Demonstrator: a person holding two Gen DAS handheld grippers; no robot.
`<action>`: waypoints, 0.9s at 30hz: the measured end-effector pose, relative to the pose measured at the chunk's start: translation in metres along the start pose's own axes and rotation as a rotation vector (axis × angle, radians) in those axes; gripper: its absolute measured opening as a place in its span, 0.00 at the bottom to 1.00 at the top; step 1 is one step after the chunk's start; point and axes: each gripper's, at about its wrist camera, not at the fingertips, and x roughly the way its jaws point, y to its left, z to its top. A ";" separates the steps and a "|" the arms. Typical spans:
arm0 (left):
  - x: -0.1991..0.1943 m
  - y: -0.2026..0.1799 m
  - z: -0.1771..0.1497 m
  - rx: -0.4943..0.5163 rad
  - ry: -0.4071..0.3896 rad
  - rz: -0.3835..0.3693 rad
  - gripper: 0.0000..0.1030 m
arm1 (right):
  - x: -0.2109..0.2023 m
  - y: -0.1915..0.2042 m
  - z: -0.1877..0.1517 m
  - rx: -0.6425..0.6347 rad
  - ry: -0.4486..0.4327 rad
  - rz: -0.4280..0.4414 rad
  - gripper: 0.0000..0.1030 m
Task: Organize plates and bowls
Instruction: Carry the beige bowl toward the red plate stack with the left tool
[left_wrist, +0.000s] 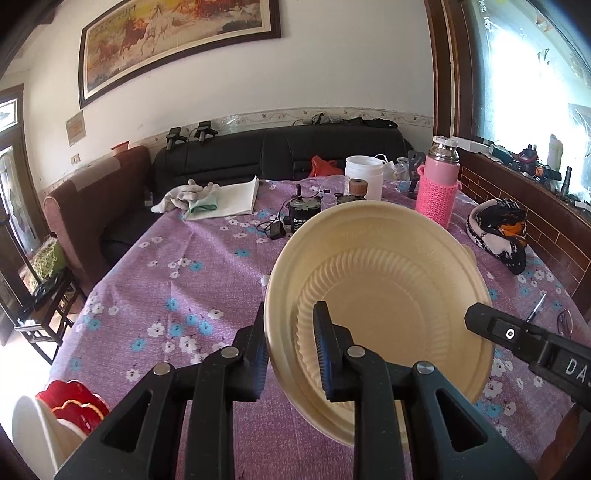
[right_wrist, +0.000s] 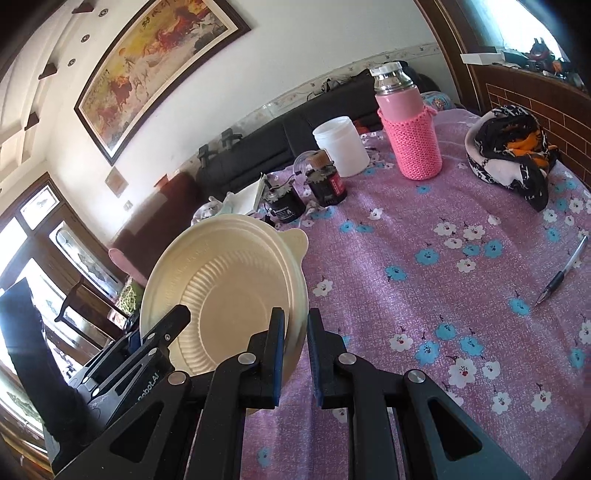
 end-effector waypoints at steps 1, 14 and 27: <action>-0.005 0.001 -0.001 0.001 -0.004 0.003 0.20 | -0.004 0.002 -0.001 0.004 -0.002 0.006 0.13; -0.049 0.008 -0.029 0.007 -0.008 -0.039 0.22 | -0.049 0.019 -0.036 -0.018 -0.001 0.012 0.13; -0.065 0.039 -0.046 -0.039 -0.003 -0.045 0.22 | -0.055 0.051 -0.051 -0.073 0.000 -0.007 0.13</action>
